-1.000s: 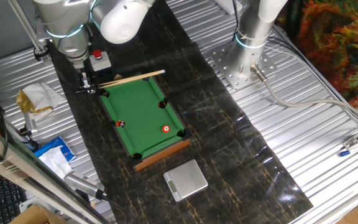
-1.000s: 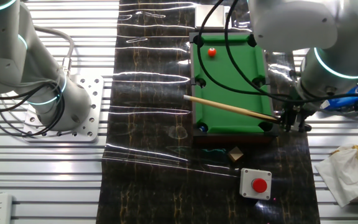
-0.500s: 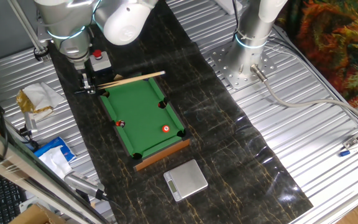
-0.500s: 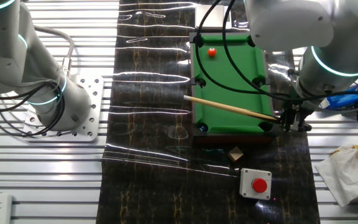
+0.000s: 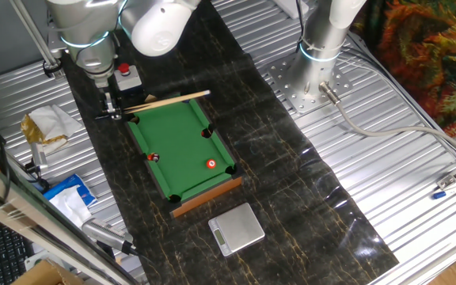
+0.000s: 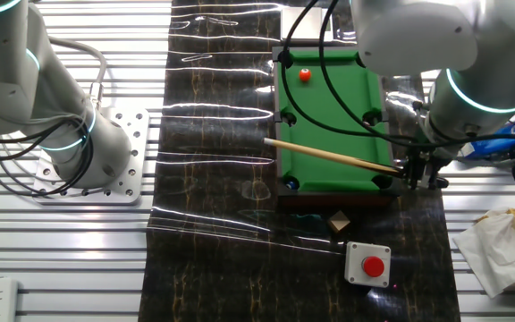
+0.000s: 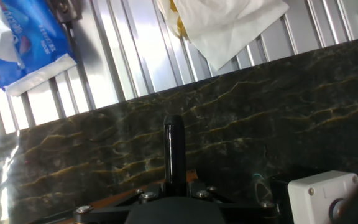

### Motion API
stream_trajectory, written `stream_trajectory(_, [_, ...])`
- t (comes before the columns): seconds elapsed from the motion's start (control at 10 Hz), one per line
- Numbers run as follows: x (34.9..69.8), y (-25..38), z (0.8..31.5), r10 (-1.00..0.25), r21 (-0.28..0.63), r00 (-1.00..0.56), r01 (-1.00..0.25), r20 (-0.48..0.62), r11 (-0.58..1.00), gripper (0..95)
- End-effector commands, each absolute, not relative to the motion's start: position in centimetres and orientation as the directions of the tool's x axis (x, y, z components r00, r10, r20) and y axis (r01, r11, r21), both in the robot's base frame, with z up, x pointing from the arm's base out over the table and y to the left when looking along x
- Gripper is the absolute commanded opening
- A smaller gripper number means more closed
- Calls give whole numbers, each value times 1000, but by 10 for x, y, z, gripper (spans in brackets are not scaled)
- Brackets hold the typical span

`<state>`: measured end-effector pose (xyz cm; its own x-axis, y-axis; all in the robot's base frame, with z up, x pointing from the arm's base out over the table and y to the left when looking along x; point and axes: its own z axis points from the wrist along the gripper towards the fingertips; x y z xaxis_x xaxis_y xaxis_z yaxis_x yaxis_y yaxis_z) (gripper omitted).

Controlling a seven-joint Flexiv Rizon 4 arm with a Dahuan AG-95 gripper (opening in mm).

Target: Hit the pool ball

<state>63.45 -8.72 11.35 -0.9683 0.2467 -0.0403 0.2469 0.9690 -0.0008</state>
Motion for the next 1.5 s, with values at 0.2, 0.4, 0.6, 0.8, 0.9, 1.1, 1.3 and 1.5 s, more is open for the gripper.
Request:
stream_trajectory(0.2, [634,-87,114,246,5,-968,246,-44,969,0])
stream_trajectory(0.4, [634,-87,113,244,7,-969,244,-44,970,0])
stream_trajectory(0.6, [633,-82,109,245,5,-968,245,-46,969,0])
stream_trajectory(0.8, [629,-74,102,247,8,-967,247,-54,969,0])
stream_trajectory(0.9, [625,-72,98,242,10,-968,242,-62,970,0])
stream_trajectory(1.1, [618,-72,93,233,12,-970,232,-70,973,0])
stream_trajectory(1.3, [614,-72,91,218,14,-973,218,-76,976,0])
stream_trajectory(1.5, [614,-72,91,198,11,-977,197,-78,980,190])
